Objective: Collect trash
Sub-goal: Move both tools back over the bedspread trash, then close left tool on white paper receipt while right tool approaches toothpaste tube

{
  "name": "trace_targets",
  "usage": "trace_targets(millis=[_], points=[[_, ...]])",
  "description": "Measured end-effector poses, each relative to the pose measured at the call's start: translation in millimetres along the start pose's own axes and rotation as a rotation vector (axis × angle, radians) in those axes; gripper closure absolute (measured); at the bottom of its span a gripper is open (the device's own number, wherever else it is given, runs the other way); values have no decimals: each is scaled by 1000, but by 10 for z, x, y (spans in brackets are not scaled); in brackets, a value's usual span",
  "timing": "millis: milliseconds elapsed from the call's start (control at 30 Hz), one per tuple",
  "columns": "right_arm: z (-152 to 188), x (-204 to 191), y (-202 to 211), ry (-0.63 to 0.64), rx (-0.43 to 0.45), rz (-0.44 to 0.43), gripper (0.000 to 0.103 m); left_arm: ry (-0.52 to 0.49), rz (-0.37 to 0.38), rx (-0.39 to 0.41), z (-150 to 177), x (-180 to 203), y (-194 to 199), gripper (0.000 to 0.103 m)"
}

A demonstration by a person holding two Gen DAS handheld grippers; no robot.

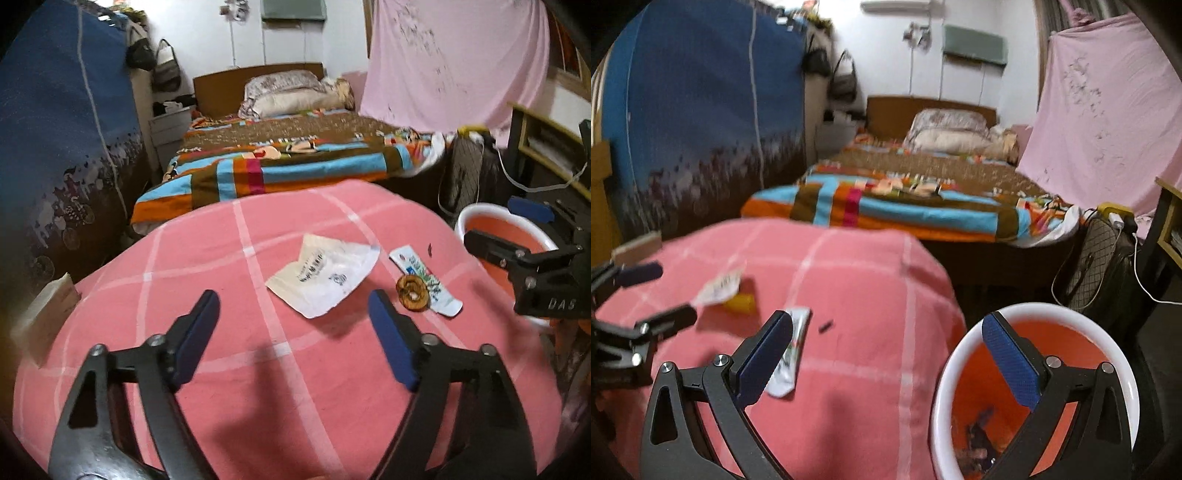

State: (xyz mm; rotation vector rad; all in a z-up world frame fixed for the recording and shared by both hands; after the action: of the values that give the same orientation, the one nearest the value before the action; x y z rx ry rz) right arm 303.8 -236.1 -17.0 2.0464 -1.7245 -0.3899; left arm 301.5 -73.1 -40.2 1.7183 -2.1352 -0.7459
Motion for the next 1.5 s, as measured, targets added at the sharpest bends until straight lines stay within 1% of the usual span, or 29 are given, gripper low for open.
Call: trace_targets(millis=[100,167,200,267,300,333,367,433,533,600,633,667,700,733,767,833,867,967,1133,1267,1333,1433,1500], points=[[51,-90,-11,41,-23,-7,0,-51,-34,-9,-15,58,-33,52],[106,-151,-33,70,-43,-12,0,-92,-56,-9,-35,93,-55,63],[123,-172,-52,81,-54,-13,0,-104,-61,-9,-26,100,-64,65],[183,-227,-112,113,-91,-12,0,-126,-65,-25,-21,111,-100,78],[207,-235,-135,126,-105,-12,0,-128,-63,-35,-13,116,-114,82],[234,-257,-159,138,-119,-14,0,-126,-59,-44,-6,116,-127,91],[252,-282,-180,155,-132,-20,0,-117,-52,-56,-10,91,-148,98],[271,-325,-187,179,-139,-26,0,-93,-40,-63,-11,42,-156,102],[282,-398,-178,210,-133,-38,0,-34,-17,-46,-33,-54,-112,103],[283,-417,-194,217,-132,-35,2,6,-4,-26,-54,-114,-55,103],[282,-418,-201,215,-133,-37,9,24,2,-20,-61,-139,-29,103],[277,-420,-215,210,-136,-47,19,46,12,-19,-60,-162,-3,103],[270,-427,-226,204,-139,-59,24,62,24,-24,-53,-173,13,103],[263,-430,-233,197,-143,-71,31,76,35,-29,-44,-180,23,103],[261,-439,-235,196,-145,-81,41,92,48,-32,-32,-188,41,103],[266,-470,-229,204,-143,-96,50,110,65,-34,-19,-181,77,103],[267,-480,-222,210,-142,-99,53,117,76,-34,-16,-169,101,103],[274,-457,-215,201,-145,-108,56,132,113,-39,-11,-125,148,103],[251,-329,-219,151,-142,-92,56,124,166,-60,9,-13,214,103],[238,-259,-227,104,-139,-88,56,105,158,-75,44,22,205,103],[235,-305,-219,116,-137,-95,56,105,149,-77,43,24,190,103],[253,-411,-217,135,-145,-129,56,117,146,-83,48,-5,169,103],[278,-479,-235,174,-154,-129,56,117,144,-82,49,-3,165,103]])
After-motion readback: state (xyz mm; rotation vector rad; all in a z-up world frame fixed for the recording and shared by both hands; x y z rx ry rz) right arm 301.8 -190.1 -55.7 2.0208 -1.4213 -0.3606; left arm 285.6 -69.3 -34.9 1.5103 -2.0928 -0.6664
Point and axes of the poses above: each gripper's, at about its wrist camera, not at the fingertips, and y roughly against the way its jaws point, x to its right, z to its underside, the point moved 6 cm from there along -y, roughly the way its jaws point, and after that the axes turned 4 degrees about x, right-handed, at the moved point
